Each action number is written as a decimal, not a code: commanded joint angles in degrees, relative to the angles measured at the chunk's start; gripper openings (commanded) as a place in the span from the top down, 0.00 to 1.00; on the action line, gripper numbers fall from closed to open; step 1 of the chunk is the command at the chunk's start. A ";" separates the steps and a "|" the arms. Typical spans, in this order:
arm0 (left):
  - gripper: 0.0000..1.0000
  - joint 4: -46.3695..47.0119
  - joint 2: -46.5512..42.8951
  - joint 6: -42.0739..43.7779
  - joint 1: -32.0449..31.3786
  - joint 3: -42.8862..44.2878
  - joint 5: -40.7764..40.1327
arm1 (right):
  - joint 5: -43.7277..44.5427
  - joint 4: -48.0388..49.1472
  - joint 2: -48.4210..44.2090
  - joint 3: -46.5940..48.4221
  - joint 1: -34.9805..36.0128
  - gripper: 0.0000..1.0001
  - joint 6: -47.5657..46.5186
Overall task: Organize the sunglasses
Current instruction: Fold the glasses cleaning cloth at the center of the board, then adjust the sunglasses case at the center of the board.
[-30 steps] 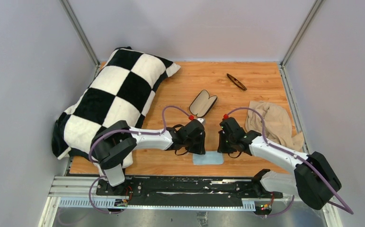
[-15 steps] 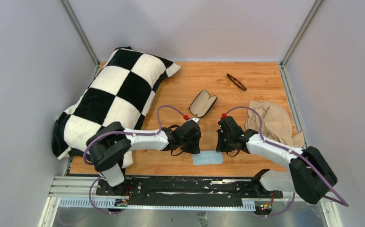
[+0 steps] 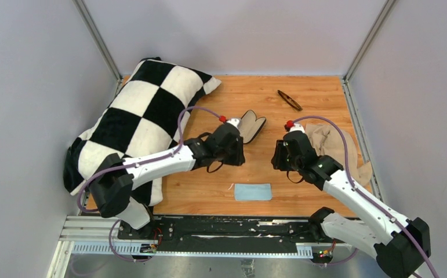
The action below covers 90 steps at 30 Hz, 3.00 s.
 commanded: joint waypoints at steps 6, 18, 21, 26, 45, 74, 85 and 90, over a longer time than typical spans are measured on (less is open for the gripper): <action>0.61 -5.04 2.29 6.37 11.67 11.13 0.56 | 0.80 -5.46 -2.28 -3.27 -5.69 0.65 -1.89; 0.48 -21.08 27.66 22.11 15.46 40.80 -3.53 | -0.70 -8.02 -3.94 -3.77 -7.28 0.64 -2.34; 0.48 -22.24 32.00 24.38 15.78 44.71 -5.64 | -1.21 -8.46 -3.97 -3.52 -7.60 0.64 -2.31; 0.51 -22.92 36.13 25.51 16.64 47.62 -8.47 | -1.75 -8.97 -3.87 -2.95 -7.77 0.64 -2.18; 0.65 -23.22 40.22 24.77 18.25 51.95 -1.29 | -1.78 -9.95 -4.09 -1.97 -8.90 0.66 -2.90; 1.00 4.16 13.07 -1.56 12.60 6.65 5.58 | -6.19 -6.87 -0.98 -3.71 -8.94 0.67 -1.74; 0.69 4.57 14.37 -14.54 4.91 10.87 6.58 | -6.00 -7.46 -3.61 -4.34 -8.89 0.65 -0.59; 0.62 4.37 10.65 -14.61 4.90 8.79 7.38 | -5.57 -8.01 -4.26 -5.34 -8.98 0.64 -0.77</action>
